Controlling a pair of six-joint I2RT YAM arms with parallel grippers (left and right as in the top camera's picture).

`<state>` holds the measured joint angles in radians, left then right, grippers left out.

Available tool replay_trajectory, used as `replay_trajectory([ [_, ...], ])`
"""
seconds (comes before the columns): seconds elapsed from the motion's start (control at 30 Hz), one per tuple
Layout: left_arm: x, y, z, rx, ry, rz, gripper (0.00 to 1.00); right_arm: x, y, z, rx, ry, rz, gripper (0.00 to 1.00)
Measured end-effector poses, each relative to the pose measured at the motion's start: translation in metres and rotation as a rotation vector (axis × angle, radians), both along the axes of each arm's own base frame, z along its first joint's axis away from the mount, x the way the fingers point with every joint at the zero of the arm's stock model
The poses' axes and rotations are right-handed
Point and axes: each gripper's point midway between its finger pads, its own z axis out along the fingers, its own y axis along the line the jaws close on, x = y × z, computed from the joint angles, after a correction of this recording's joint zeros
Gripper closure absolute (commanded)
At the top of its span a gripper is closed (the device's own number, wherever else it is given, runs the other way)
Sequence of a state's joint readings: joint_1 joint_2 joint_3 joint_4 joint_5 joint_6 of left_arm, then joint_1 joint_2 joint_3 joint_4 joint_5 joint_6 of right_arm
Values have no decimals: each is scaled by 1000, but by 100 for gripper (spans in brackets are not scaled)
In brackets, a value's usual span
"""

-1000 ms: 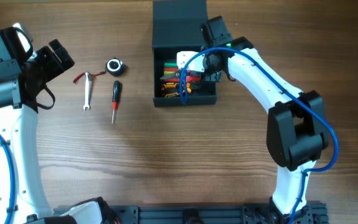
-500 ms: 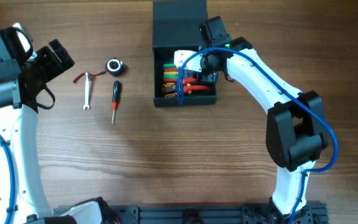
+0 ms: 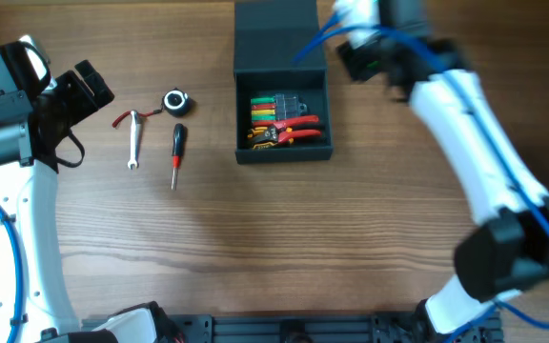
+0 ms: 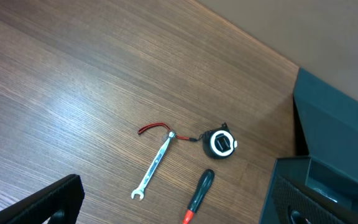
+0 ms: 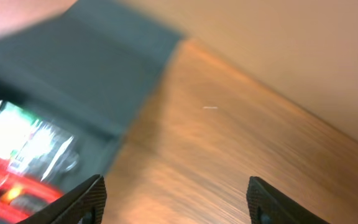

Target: Pack container

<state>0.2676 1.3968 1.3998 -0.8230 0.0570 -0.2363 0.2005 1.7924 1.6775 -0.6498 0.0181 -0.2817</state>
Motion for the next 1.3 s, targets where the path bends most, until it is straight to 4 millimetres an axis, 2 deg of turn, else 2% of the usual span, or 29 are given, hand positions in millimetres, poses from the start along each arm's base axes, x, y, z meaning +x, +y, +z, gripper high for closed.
replay_trajectory([
  [0.03, 0, 0, 0, 0, 0, 0, 0, 3, -38, 18, 124, -18, -128, 16],
  [0.07, 0, 0, 0, -2, -1, -2, 0, 4, -65, 22, 194, -18, -212, 14],
  [0.17, 2, -10, 1, -51, -13, -29, 0, -4, -128, 12, 360, 50, -412, 7],
  [0.23, 4, -16, 2, -95, -27, -33, 0, -12, -159, 6, 426, 81, -513, 3],
  [0.3, 7, -20, 5, -146, -46, -16, 0, -19, -174, 1, 460, 105, -569, 0],
  [0.37, 7, -26, 5, -204, -53, -8, 0, -25, -180, -2, 479, 128, -597, 0],
  [0.5, 9, -42, 8, -307, -64, -36, 0, -30, -179, -6, 497, 157, -606, 0],
  [0.7, 7, -44, 6, -327, -50, -12, 1, -31, -181, -7, 488, 159, -617, 0],
  [0.8, 5, -63, 0, -318, -11, -52, 0, -32, -187, -8, 462, 152, -643, 0],
  [0.9, 6, -92, -21, -280, 78, -133, 2, -32, -191, -8, 449, 149, -656, 0],
  [0.97, 5, -101, -41, -265, 156, -169, 4, -33, -192, -9, 443, 147, -662, 0],
  [1.0, 3, -105, -58, -255, 223, -192, 4, -33, -193, -9, 440, 146, -664, 0],
  [1.07, 2, -108, -83, -246, 309, -220, 5, -33, -193, -9, 438, 145, -666, 0],
  [1.1, 0, -108, -102, -239, 374, -235, 5, -33, -193, -9, 437, 145, -667, 0],
  [1.17, 1, -107, -124, -228, 435, -256, 5, -33, -193, -9, 437, 145, -667, 0],
  [1.3, 8, -101, -145, -170, 473, -268, 2, -33, -193, -9, 437, 145, -667, 0],
])
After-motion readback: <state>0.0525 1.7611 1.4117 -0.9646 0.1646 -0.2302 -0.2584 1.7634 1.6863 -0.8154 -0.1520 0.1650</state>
